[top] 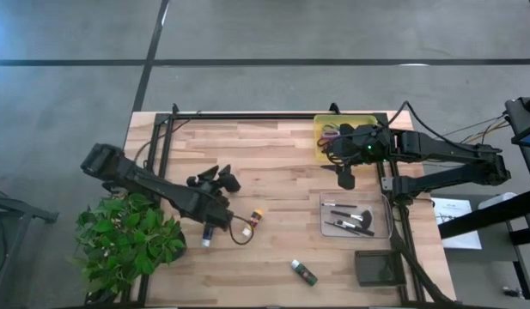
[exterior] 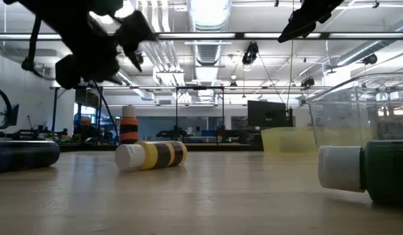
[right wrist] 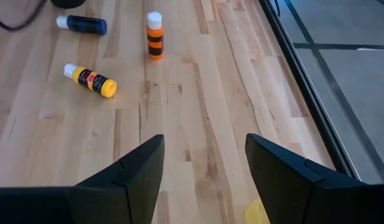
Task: Pick & Place Paint Supplies
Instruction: Put the orange paint bottle into the black bin
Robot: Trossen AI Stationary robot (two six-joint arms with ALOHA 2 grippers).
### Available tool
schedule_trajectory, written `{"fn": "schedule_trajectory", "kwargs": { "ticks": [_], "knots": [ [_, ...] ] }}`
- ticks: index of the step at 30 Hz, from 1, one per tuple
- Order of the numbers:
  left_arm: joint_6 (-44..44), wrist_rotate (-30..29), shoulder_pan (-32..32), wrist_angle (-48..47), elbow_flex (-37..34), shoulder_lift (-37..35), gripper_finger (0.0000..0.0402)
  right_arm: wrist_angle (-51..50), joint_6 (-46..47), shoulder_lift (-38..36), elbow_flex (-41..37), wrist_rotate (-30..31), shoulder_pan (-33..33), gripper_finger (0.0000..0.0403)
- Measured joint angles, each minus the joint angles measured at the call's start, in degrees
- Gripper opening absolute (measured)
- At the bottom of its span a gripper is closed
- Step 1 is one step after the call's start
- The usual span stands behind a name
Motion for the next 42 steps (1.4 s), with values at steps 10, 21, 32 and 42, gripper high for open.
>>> {"fn": "schedule_trajectory", "kwargs": {
  "ticks": [10, 21, 32, 42],
  "knots": [
    [-19.76, 6.14, -2.14, 8.21, 5.08, -12.18, 0.0248, 0.42, 0.59, 0.0, 0.0, -0.01, 0.09, 0.0225],
    [-42.75, 44.11, -2.08, 28.01, 6.47, -18.75, 0.0248, 1.75, 0.77, 0.0, 0.0, -0.02, 0.1, 0.0225],
    [-62.66, 54.34, 1.72, 14.42, 6.83, -18.15, 0.0248, 2.01, 0.55, 0.0, 0.0, -0.02, 0.1, 0.0225],
    [-63.55, 56.41, 8.73, 5.65, 6.3, -18.15, 0.0248, 3.51, 1.0, 0.0, 0.0, -1.17, 0.12, 0.0225]
  ]
}}
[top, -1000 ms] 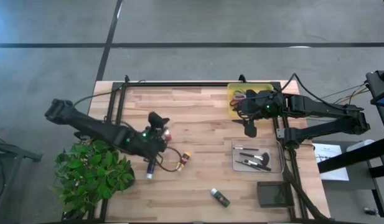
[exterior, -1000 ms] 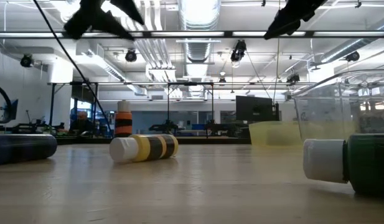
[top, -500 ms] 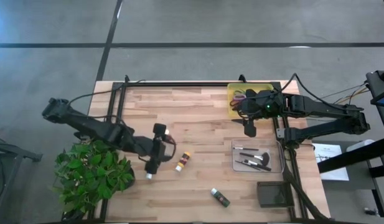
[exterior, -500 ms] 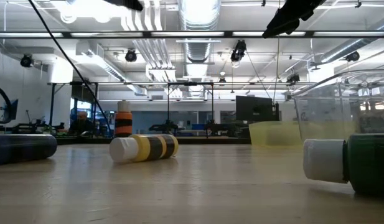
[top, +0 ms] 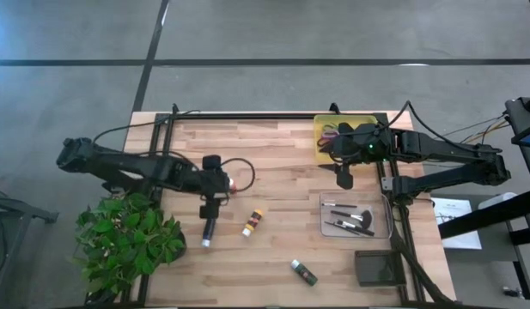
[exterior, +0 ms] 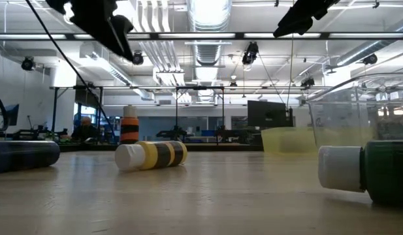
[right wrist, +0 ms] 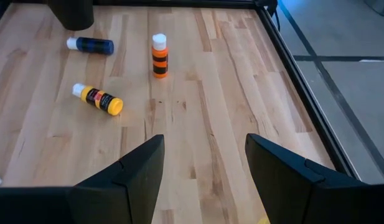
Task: Pick & Place Paint Supplies
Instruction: Put the orange paint bottle into the black bin
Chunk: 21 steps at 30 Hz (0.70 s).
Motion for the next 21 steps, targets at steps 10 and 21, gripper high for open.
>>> {"fn": "schedule_trajectory", "kwargs": {
  "ticks": [10, 21],
  "knots": [
    [-1.54, -0.18, 1.96, -1.55, -1.86, -0.17, 0.0248, 1.39, 0.07, 0.0, -0.51, -1.75, 0.0, 0.0225],
    [-1.79, 5.11, 2.03, -1.38, -1.86, -0.17, 0.0248, 2.53, 1.49, 0.05, -2.53, -2.62, 1.07, 0.0225]
  ]
}}
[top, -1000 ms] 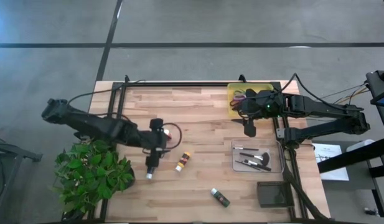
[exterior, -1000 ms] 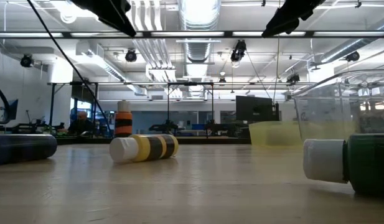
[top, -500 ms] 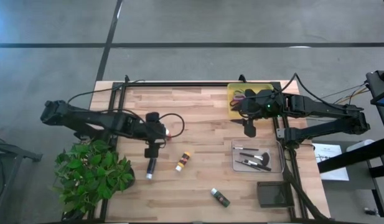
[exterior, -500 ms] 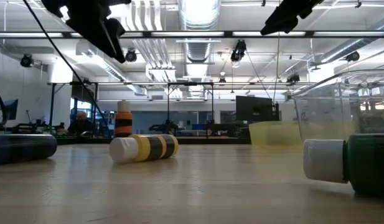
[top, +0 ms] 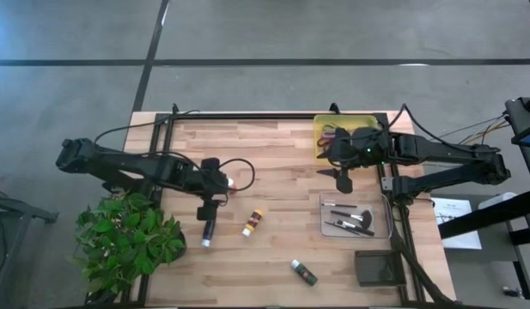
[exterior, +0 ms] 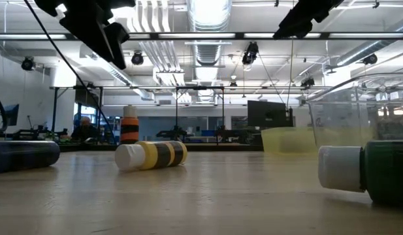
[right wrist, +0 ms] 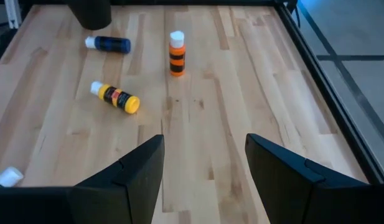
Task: Pick & Place Paint Supplies
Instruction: Put the orange paint bottle into the black bin
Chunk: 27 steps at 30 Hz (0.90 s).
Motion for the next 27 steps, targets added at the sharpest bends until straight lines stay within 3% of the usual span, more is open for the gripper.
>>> {"fn": "schedule_trajectory", "kwargs": {
  "ticks": [5, 12, 19, 23, 27],
  "knots": [
    [-0.02, 2.32, -0.29, -0.14, 0.0, 0.0, 0.0248, 0.12, 0.09, 0.15, -0.75, -0.17, 0.08, 0.0225],
    [-1.11, -3.84, -0.27, -4.54, 0.0, -0.05, 0.0248, 11.73, 1.28, 3.49, -1.09, -7.3, 0.42, 0.0225],
    [-1.28, -8.06, -0.18, -10.11, 0.13, -1.05, 0.0248, 13.32, -4.13, 18.91, 6.22, -8.42, 0.42, 0.0225],
    [-3.69, -12.48, 0.21, -17.16, 1.94, -2.45, 0.0248, 13.55, -6.73, 30.39, 15.16, -11.57, 0.44, 0.0225],
    [-5.8, -14.32, 0.26, -18.43, 2.78, -5.46, 0.0248, 12.81, -8.79, 41.38, 25.63, -14.39, 0.59, 0.0225]
  ]
}}
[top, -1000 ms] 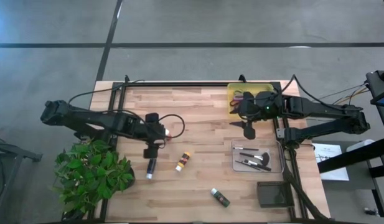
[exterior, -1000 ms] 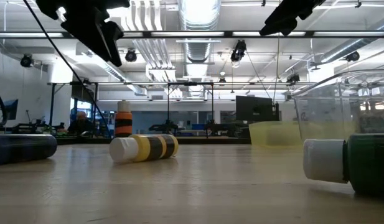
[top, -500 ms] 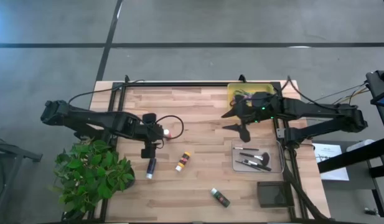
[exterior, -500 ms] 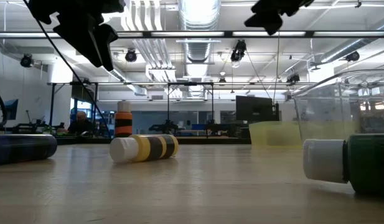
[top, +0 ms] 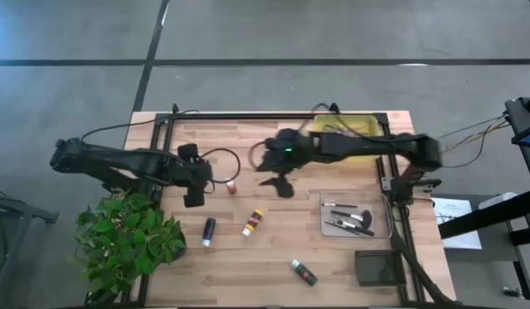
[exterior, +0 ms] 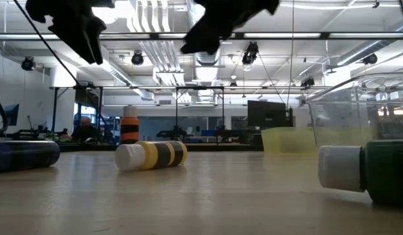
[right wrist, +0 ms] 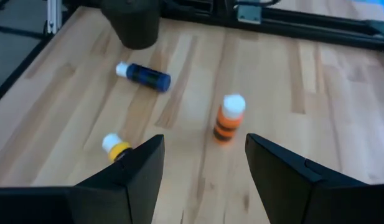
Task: Pick & Place Paint Supplies
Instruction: Put the orange paint bottle into the black bin
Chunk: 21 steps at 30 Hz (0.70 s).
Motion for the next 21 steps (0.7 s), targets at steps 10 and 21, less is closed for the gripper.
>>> {"fn": "schedule_trajectory", "kwargs": {
  "ticks": [10, 21],
  "knots": [
    [-2.81, 0.07, -0.02, -4.02, -0.13, -6.86, 0.0248, -2.19, -5.53, 18.17, 13.98, -0.7, 0.59, 0.0225],
    [-2.9, -0.05, -0.02, -4.71, -0.17, -8.06, 0.0248, 7.03, -8.15, 21.77, 15.06, 5.02, 0.83, 0.0225]
  ]
}}
